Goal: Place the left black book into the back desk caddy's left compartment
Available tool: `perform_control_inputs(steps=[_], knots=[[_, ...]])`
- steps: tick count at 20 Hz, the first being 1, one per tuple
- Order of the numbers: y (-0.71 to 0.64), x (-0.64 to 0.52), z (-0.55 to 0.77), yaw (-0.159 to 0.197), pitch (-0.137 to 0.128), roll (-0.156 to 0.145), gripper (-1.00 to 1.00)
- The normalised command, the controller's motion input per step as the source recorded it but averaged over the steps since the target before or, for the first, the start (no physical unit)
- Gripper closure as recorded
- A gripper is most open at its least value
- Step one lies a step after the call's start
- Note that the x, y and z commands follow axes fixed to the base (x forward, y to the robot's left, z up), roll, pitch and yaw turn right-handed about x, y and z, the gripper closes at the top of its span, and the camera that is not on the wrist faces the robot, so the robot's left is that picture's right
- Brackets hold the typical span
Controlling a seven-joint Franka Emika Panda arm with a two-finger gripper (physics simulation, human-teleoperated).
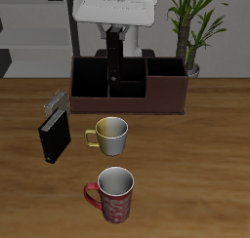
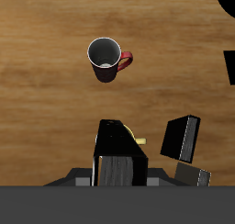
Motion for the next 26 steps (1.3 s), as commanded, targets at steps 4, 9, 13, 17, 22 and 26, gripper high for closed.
perform_control_inputs(steps=[4,9,13,17,22,26], knots=[[-0.25,-0.23,0.21,0.014,-0.020,-0.024,1.00],[-0.39,-0.20,0.18,-0.011,-0.015,-0.059,1.00],[-0.36,-0.19,0.06,-0.015,0.012,-0.060,1.00],[-0.36,-0.20,-0.01,-0.011,0.018,-0.049,1.00],[-0.28,-0.19,-0.09,-0.010,0.023,-0.043,1.00],[-0.17,-0.17,-0.07,0.010,-0.015,-0.038,1.00]])
